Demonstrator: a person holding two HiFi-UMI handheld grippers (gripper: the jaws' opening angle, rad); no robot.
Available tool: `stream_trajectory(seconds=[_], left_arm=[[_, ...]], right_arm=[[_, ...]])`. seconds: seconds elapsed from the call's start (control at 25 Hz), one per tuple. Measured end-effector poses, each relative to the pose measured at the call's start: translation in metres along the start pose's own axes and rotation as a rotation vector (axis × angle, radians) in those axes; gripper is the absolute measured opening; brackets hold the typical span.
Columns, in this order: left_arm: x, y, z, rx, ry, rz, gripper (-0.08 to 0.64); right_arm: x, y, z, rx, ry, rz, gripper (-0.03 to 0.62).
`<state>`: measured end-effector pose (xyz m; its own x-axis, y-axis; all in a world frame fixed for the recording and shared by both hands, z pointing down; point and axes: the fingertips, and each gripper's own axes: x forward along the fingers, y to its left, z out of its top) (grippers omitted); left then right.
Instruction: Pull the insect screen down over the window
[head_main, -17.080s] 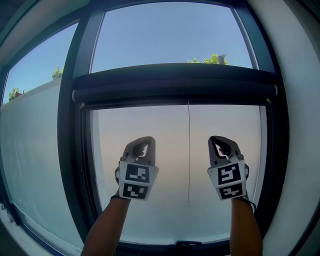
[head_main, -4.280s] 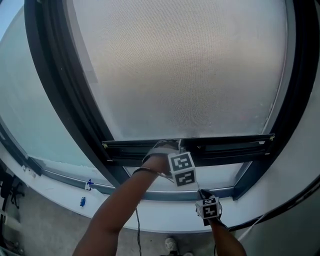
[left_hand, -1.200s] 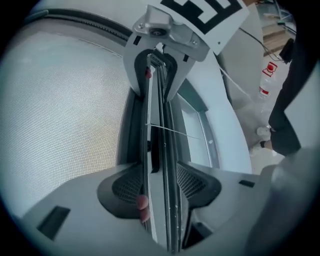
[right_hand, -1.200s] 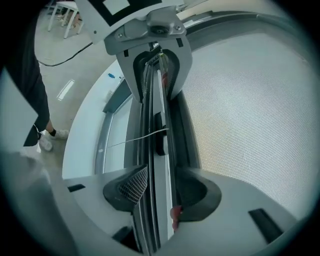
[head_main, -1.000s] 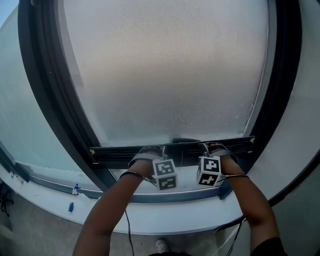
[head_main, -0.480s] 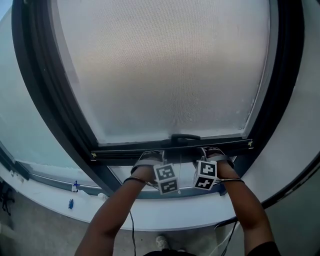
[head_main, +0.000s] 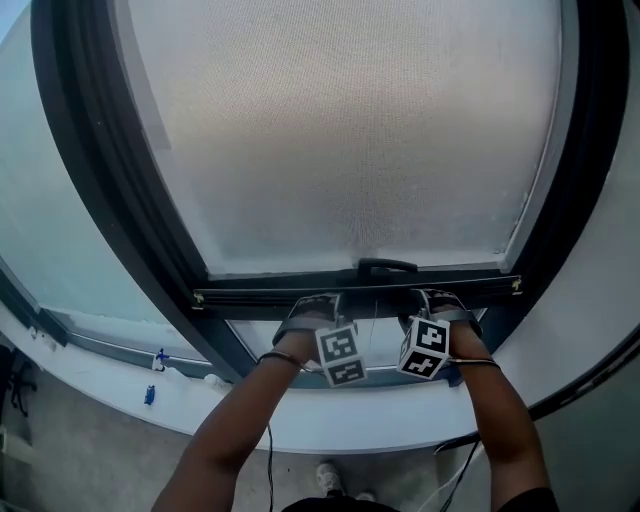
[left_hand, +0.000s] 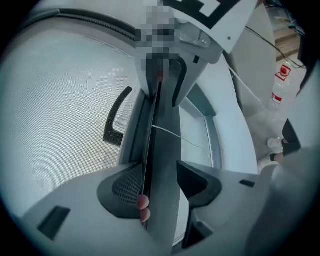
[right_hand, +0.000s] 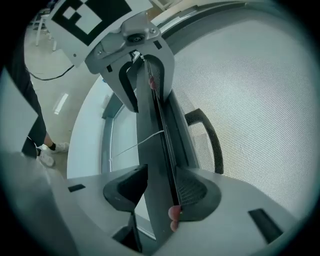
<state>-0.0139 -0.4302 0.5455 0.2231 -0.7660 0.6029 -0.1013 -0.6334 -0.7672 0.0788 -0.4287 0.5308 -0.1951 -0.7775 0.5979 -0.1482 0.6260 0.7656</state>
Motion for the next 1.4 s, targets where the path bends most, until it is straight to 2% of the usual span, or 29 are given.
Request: stream_trajectory(seconds=[0.2, 0.44, 0.6, 0.8, 1.0, 1.24, 1.4], left_arm=[[0.0018, -0.0001, -0.0017, 0.043, 0.023, 0.028, 0.202], [-0.0003, -0.0029, -0.0012, 0.026, 0.033, -0.016, 0.202], [0.0015, 0.0022, -0.0003, 0.017, 0.040, -0.049, 0.202], [0.0001, -0.0035, -0.0024, 0.067, 0.056, 0.011, 0.202], [-0.0022, -0.0035, -0.0023, 0.084, 0.052, 0.018, 0.202], [0.0005, 0.0034, -0.0029, 0.043, 0.071, -0.031, 0.202], [-0.0028, 0.0017, -0.0008, 0.030, 0.065, -0.064, 0.202]], right_arm=[[0.0020, -0.0010, -0.0005, -0.041, 0.023, -0.011, 0.181], [0.0005, 0.0011, -0.0020, -0.061, 0.028, -0.008, 0.181], [0.0022, -0.0003, -0.0001, -0.083, 0.054, 0.039, 0.180], [-0.0006, 0.0054, 0.0003, -0.107, 0.052, 0.026, 0.181], [-0.0013, 0.0038, -0.0014, -0.099, 0.033, -0.001, 0.181], [0.0009, -0.0023, 0.0026, -0.117, 0.037, 0.031, 0.181], [-0.0037, -0.0006, 0.0019, -0.123, 0.050, 0.086, 0.180]])
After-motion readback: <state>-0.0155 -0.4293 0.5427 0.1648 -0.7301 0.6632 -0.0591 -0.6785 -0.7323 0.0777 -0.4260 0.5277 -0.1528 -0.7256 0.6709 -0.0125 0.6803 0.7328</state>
